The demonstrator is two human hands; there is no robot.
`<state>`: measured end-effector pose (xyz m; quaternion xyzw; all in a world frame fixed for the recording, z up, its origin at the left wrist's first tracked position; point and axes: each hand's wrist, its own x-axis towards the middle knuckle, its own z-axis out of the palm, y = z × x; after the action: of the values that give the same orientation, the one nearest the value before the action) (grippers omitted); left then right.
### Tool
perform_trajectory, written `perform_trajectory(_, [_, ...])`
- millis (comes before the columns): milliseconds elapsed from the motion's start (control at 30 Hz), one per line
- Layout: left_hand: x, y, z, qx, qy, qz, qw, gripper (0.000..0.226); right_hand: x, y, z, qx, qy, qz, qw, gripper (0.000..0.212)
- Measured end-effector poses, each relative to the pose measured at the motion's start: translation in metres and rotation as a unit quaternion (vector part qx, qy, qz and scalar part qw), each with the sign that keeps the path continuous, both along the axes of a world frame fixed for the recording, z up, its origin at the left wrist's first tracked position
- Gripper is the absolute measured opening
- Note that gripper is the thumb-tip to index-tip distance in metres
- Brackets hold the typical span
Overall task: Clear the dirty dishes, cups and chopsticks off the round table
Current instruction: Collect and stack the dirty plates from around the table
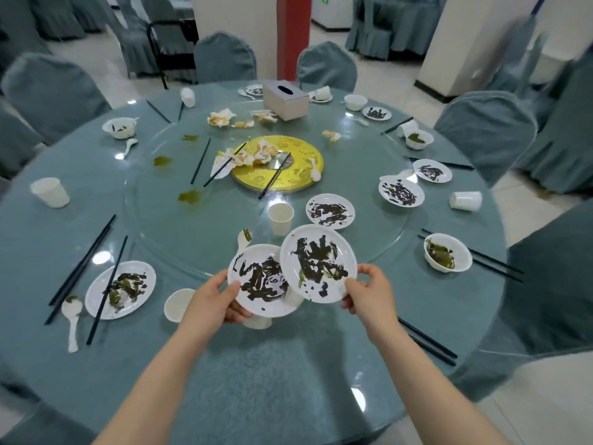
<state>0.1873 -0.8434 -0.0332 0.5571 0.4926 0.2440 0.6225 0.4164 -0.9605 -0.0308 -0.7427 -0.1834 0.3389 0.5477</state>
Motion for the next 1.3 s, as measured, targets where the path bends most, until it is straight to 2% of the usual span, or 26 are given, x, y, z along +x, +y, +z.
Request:
perform_trajectory(200, [-0.003,0.002,0.003,0.005,-0.031,-0.019,0.999,0.024,-0.02,0.016,0.009,-0.008,-0.011,0.065,0.998,0.023])
perform_trajectory(367, [-0.021,0.004,0.006,0.005,-0.05,-0.005,0.999,0.027,-0.042,0.034,0.007,-0.04,-0.09,0.151,0.984,0.018])
perform_trajectory(500, [-0.046,0.011,0.01,0.003,-0.061,0.006,0.998,0.029,-0.07,0.058,0.008,-0.032,-0.056,0.201,0.977,0.028])
perform_trajectory(800, [-0.12,0.044,0.016,0.003,-0.046,0.064,0.997,0.025,-0.143,0.112,0.009,-0.024,-0.106,0.253,0.961,0.036])
perform_trajectory(900, [-0.149,0.06,0.015,0.013,-0.03,0.103,0.994,0.035,-0.174,0.135,0.009,-0.018,-0.1,0.263,0.959,0.033])
perform_trajectory(1000, [-0.178,0.077,0.013,0.017,-0.02,0.145,0.989,0.032,-0.202,0.158,0.01,-0.023,-0.084,0.265,0.96,0.024])
perform_trajectory(1300, [-0.268,0.127,-0.025,-0.025,-0.036,0.233,0.972,0.033,-0.262,0.224,-0.015,-0.108,-0.101,0.276,0.95,0.013])
